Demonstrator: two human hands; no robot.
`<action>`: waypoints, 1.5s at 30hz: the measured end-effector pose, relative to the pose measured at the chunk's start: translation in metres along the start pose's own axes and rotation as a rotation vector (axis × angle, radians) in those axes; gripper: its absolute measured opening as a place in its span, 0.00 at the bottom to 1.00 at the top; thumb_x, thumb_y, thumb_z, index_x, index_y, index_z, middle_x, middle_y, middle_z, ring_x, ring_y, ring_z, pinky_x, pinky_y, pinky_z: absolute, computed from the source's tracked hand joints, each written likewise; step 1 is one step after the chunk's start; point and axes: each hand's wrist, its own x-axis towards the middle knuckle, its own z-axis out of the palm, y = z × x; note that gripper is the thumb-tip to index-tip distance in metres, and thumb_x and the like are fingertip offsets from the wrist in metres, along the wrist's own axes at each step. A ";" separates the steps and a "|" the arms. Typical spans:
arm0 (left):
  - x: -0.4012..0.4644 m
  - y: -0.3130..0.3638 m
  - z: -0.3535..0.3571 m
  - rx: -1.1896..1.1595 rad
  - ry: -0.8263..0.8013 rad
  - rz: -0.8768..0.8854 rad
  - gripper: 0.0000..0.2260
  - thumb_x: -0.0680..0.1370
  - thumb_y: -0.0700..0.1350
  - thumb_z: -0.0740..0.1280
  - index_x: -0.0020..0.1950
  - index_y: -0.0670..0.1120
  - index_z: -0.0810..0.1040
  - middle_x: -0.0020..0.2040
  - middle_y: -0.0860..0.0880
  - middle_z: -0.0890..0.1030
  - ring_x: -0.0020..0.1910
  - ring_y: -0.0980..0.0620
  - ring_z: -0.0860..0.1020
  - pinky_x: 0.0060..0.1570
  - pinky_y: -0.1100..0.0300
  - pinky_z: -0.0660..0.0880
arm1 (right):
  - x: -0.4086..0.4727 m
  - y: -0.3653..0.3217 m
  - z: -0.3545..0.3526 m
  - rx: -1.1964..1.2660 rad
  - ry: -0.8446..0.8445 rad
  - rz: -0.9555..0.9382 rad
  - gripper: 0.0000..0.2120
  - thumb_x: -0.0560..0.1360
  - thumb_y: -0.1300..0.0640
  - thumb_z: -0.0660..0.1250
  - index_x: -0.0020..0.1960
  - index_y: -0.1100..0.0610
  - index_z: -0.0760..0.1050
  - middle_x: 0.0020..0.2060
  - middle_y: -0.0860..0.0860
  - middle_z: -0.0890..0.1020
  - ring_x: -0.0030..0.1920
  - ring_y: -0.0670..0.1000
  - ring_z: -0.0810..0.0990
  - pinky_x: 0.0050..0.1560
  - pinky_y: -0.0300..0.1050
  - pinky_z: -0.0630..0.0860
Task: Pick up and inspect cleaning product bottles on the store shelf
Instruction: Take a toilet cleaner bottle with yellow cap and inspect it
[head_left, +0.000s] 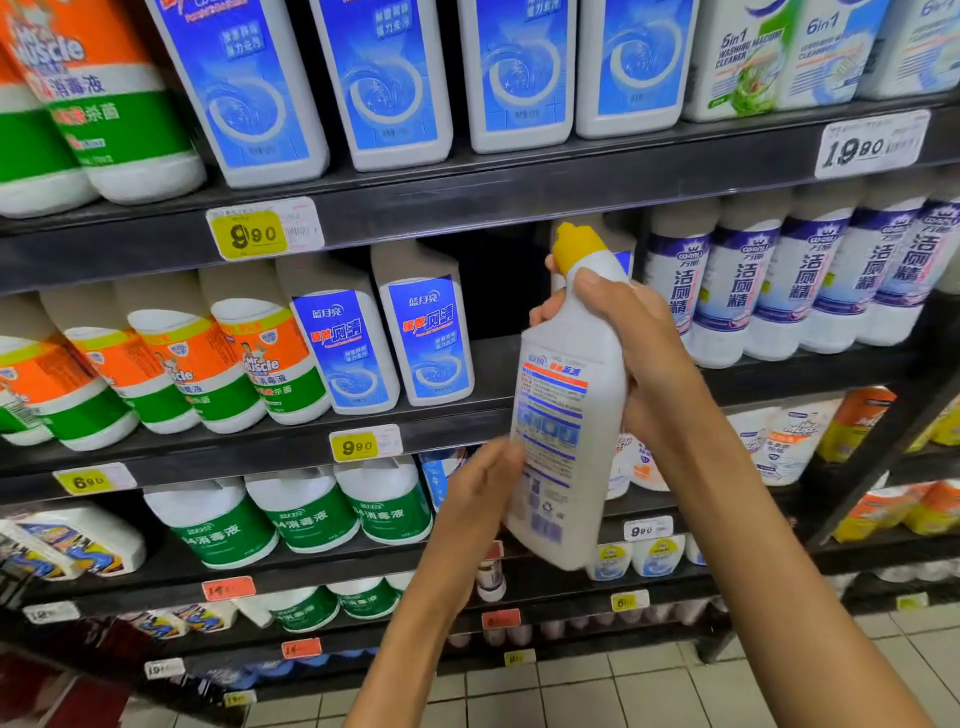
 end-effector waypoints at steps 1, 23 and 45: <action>0.003 0.002 0.004 0.044 0.015 0.036 0.12 0.76 0.59 0.64 0.56 0.57 0.78 0.51 0.59 0.83 0.49 0.60 0.81 0.48 0.66 0.74 | 0.001 0.000 0.003 -0.073 0.072 -0.035 0.08 0.76 0.52 0.66 0.44 0.56 0.79 0.35 0.50 0.83 0.38 0.49 0.80 0.45 0.47 0.79; 0.029 -0.017 -0.012 -0.602 -0.208 -0.249 0.33 0.60 0.55 0.80 0.60 0.43 0.77 0.58 0.41 0.82 0.57 0.45 0.81 0.51 0.51 0.80 | 0.048 0.036 -0.016 -0.249 0.037 0.079 0.25 0.65 0.44 0.74 0.55 0.58 0.76 0.42 0.51 0.86 0.40 0.51 0.85 0.37 0.42 0.79; 0.102 -0.020 0.002 0.368 0.573 0.116 0.23 0.76 0.46 0.69 0.69 0.45 0.69 0.61 0.48 0.75 0.62 0.52 0.72 0.56 0.59 0.75 | 0.108 0.041 0.002 -0.670 0.167 -0.285 0.16 0.68 0.51 0.75 0.47 0.59 0.73 0.42 0.47 0.80 0.38 0.37 0.79 0.39 0.29 0.73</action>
